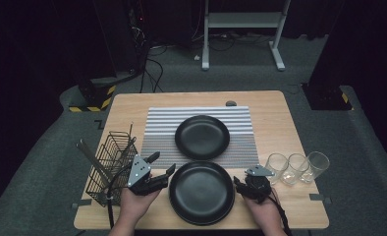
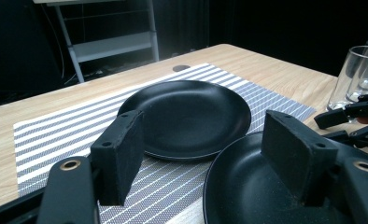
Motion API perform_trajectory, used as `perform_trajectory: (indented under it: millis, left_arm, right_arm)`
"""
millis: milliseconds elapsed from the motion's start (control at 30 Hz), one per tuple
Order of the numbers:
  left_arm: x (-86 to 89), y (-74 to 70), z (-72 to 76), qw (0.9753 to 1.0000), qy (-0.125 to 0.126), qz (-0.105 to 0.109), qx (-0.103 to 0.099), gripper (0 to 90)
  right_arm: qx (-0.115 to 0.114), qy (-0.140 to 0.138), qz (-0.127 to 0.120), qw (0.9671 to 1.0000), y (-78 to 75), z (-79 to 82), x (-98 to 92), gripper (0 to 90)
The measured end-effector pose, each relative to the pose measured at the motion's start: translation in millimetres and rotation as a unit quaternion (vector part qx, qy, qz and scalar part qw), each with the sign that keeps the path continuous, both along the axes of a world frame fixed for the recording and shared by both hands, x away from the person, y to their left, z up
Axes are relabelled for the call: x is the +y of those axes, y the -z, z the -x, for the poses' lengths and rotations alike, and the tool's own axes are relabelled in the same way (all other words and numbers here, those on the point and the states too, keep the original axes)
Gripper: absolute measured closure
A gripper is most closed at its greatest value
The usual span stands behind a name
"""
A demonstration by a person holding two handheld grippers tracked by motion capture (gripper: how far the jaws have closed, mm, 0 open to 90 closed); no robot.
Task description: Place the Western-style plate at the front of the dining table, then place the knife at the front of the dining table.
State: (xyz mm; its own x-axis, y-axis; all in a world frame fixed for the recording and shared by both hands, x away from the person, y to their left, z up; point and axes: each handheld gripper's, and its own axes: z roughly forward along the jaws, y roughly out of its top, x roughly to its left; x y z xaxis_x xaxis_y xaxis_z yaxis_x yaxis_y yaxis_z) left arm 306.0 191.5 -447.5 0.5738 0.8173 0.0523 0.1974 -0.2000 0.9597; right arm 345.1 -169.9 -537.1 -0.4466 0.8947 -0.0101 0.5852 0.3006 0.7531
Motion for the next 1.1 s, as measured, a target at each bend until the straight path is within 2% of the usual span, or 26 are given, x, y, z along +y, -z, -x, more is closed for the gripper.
perform_trajectory:
  millis: [600, 867, 933, 1000, 1100]
  left_arm:
    - [5.5, -11.7, 6.5, 0.9999, -0.001, 0.009, -0.015, 31.5]
    - [9.3, -16.6, 8.2, 0.9998, -0.006, 0.009, -0.015, 31.6]
    - [10.2, -19.2, 8.8, 0.9998, -0.001, 0.016, -0.01, 32.0]
    - [9.9, -22.2, 10.1, 0.9997, 0.001, 0.018, -0.014, 31.9]
    - [8.9, -25.2, 10.9, 0.9998, 0.003, 0.013, -0.016, 31.8]
  right_arm:
    - [0.001, 0.001, 0.0, 1.0, 0.0, 0.1, 0.3, 39.6]
    - [0.0, 0.001, 0.0, 1.0, 0.0, 0.1, 0.4, 39.6]
    - [0.0, 0.001, 0.0, 1.0, 0.0, 0.1, 0.3, 39.5]
    - [0.0, 0.0, 0.0, 1.0, 0.0, 0.0, 0.2, 39.5]
    - [0.001, 0.002, -0.001, 1.0, 0.0, 0.1, 0.5, 39.5]
